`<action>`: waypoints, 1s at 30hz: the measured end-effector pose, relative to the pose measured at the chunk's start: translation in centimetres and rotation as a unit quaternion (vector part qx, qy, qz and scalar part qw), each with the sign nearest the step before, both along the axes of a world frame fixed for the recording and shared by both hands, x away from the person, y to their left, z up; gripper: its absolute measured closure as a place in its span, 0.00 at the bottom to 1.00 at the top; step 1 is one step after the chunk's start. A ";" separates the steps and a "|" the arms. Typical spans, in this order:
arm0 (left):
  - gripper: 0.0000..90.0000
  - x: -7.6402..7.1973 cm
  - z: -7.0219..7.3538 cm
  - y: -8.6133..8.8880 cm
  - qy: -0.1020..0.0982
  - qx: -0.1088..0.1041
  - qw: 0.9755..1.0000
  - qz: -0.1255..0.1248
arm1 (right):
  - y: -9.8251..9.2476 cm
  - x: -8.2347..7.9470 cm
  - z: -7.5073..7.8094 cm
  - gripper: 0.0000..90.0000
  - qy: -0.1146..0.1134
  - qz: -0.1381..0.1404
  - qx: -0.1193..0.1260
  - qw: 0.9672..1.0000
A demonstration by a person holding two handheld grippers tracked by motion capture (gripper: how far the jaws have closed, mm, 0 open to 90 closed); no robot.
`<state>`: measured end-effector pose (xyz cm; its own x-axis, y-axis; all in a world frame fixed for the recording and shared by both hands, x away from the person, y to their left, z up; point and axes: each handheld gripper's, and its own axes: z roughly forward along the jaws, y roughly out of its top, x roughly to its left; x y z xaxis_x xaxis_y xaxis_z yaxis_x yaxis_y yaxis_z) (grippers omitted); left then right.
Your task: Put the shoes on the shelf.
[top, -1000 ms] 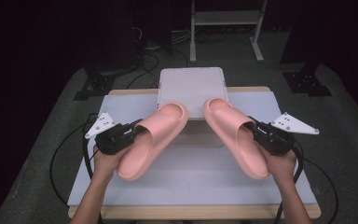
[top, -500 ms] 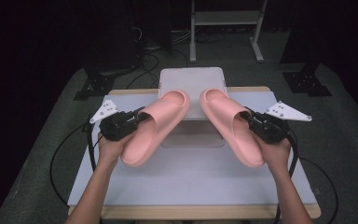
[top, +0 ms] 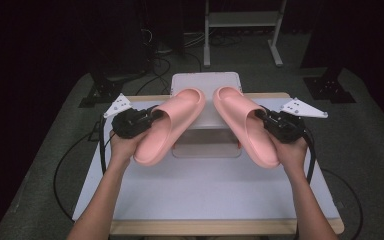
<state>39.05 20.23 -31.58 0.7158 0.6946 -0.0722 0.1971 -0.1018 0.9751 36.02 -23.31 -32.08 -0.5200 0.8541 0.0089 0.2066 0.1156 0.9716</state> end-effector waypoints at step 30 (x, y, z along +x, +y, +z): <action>0.84 4.5 0.8 -1.4 0.021 0.010 1.000 0.020 | 1.6 4.1 0.4 0.91 0.016 -0.019 -0.001 1.000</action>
<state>43.57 18.81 -30.78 0.6845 0.7238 -0.0871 0.2425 -0.1134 0.9635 40.08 -21.72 -31.68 -0.4864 0.8734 0.0232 0.2428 0.1096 0.9639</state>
